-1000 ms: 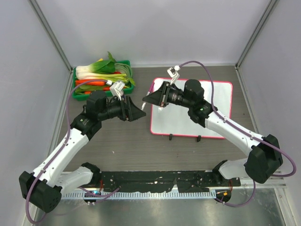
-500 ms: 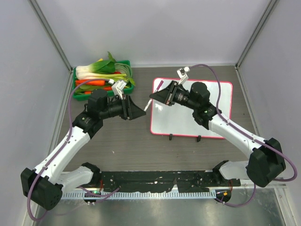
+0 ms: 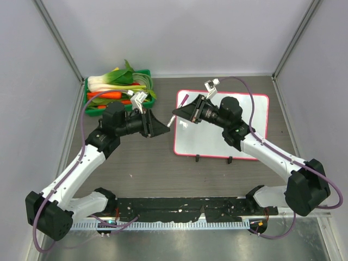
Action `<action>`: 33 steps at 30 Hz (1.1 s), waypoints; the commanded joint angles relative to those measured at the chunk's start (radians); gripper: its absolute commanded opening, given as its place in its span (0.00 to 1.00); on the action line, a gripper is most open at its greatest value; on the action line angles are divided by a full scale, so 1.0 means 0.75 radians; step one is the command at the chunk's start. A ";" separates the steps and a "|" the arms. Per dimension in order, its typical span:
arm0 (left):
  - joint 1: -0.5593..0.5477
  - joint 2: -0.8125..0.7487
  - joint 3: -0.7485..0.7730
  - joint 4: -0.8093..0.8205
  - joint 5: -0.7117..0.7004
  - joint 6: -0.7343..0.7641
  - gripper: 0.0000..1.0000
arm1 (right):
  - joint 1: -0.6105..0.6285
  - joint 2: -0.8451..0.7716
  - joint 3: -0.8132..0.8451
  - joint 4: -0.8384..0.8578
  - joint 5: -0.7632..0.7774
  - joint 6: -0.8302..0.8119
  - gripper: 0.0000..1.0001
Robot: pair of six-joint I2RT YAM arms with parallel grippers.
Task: Write a sentence on the whiteboard
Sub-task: Pass from the right arm to the left
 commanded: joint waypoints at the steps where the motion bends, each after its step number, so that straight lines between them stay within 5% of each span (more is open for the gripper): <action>1: -0.004 0.001 0.015 0.082 0.041 -0.011 0.39 | -0.003 -0.044 0.012 0.084 0.027 0.022 0.01; 12: -0.010 0.009 -0.016 0.093 0.043 -0.005 0.34 | -0.007 -0.058 -0.007 0.115 0.041 0.052 0.01; 17: -0.010 0.013 -0.014 0.085 0.037 -0.003 0.00 | -0.003 -0.068 0.002 0.102 0.033 0.042 0.01; 19: -0.010 0.005 -0.012 0.066 0.019 0.005 0.00 | -0.005 -0.078 0.010 0.080 0.029 0.012 0.02; 29: -0.008 -0.062 0.009 -0.003 -0.028 0.040 0.00 | -0.027 -0.181 0.036 -0.209 0.045 -0.191 0.75; 33: -0.008 -0.062 0.033 -0.026 -0.002 0.058 0.00 | -0.032 -0.197 0.020 -0.203 -0.020 -0.191 0.77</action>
